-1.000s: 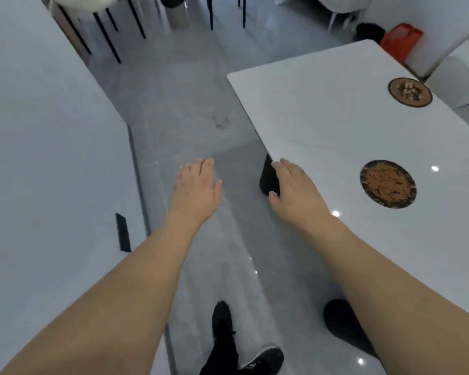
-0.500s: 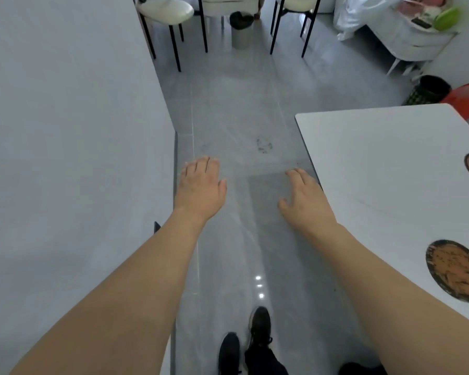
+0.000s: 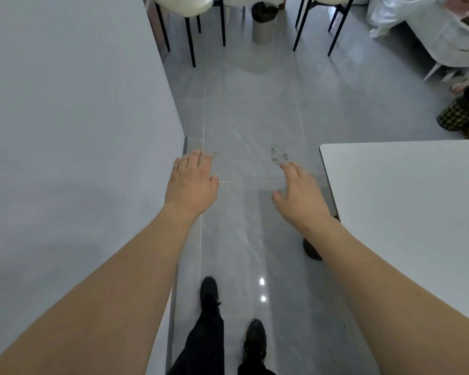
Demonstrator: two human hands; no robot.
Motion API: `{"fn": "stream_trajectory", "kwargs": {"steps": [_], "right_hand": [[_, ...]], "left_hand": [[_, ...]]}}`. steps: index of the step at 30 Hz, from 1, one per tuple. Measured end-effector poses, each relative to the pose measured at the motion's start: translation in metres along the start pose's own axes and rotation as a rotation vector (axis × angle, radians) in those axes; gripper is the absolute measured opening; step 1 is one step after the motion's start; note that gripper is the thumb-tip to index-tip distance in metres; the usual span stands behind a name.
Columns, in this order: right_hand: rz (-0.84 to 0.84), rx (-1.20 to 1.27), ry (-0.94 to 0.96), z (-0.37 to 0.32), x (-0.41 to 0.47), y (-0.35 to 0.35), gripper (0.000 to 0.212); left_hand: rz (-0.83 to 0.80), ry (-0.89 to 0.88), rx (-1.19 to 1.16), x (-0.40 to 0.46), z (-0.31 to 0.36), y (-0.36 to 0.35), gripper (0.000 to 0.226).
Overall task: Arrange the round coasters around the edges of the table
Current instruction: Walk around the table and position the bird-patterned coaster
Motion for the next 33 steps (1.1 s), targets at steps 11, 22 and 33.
{"fn": "stream_trajectory", "kwargs": {"steps": [11,22,33], "right_hand": [[0.006,0.023,-0.1,-0.004,0.14,0.01,0.062],[-0.004,0.068,-0.136,0.041,0.247,0.03,0.06],[0.191,0.144,-0.573,0.163,0.222,0.071,0.06]], "left_hand": [[-0.082,-0.086,0.0,0.169,-0.015,-0.006,0.05],[-0.085,-0.096,0.044,0.281,0.01,-0.015,0.044],[-0.213,-0.557,0.027,0.369,0.184,-0.069,0.05]]}}
Point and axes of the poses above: each hand's wrist, its own x-axis towards the middle knuckle, its own y-axis out of the back of the hand, z = x × y, the point moved 4 cm from there along x, towards the middle knuckle, and after that the axes turned 1 degree about -x, right-handed, at the moved point
